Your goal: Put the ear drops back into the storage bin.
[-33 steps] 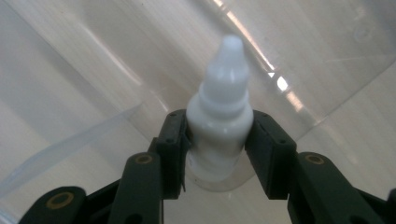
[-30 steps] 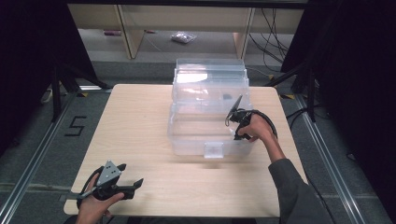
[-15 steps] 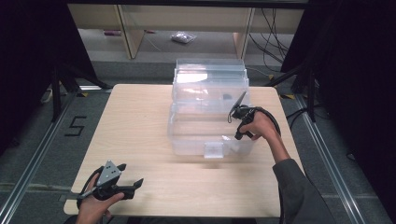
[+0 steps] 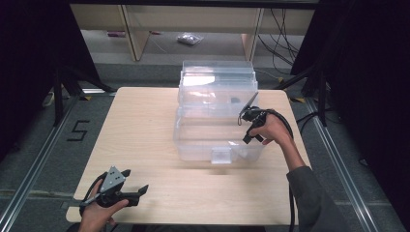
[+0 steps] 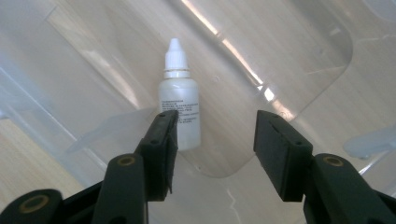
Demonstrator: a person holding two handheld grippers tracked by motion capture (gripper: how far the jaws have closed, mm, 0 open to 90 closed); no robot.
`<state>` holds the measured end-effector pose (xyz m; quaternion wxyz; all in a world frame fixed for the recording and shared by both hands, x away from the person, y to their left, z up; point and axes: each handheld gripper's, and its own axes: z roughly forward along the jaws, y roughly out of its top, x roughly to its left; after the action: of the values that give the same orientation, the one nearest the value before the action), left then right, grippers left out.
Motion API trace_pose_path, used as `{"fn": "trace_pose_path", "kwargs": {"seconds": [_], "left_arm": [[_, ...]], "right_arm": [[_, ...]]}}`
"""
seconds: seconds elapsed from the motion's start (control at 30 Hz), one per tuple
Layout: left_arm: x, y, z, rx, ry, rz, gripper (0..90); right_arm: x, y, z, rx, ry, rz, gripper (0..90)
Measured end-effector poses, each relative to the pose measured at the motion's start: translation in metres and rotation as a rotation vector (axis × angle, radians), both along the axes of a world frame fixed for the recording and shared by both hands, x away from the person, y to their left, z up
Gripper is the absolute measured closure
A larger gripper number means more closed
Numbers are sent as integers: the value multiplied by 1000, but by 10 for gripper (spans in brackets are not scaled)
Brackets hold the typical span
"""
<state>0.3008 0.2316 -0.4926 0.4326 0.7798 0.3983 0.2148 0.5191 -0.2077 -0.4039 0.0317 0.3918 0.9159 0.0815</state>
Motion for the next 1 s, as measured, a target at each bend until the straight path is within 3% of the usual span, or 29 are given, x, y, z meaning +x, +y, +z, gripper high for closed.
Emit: {"fn": "trace_pose_path", "kwargs": {"seconds": [0.03, 0.07, 0.1, 0.13, 0.2, 0.23, 0.27, 0.37, 1.0], "left_arm": [[0, 0, 0, -1, 0, -1, 152], [0, 0, 0, -1, 0, 0, 152], [0, 0, 0, 0, 0, 0, 152], [0, 0, 0, 0, 1, -1, 151], [0, 0, 0, 0, 1, -1, 152], [0, 0, 0, -1, 0, 0, 152], [0, 0, 0, 0, 0, 0, 152], [0, 0, 0, -1, 0, 0, 152], [0, 0, 0, 1, -1, 1, 152]], "right_arm": [[-1, 1, 1, 11, 4, -11, 502], [0, -1, 1, 16, -16, 16, 497], [-2, 0, 3, 14, -1, -7, 493], [-1, -2, 3, 20, -25, 25, 492], [-3, -1, 4, 17, -10, -9, 485], [-2, -3, 4, 22, -30, 34, 483], [-4, -2, 6, 27, -21, 6, 481], [-6, -3, 9, 35, -32, 7, 469], [-33, -3, 35, 88, -118, 39, 427]]}}
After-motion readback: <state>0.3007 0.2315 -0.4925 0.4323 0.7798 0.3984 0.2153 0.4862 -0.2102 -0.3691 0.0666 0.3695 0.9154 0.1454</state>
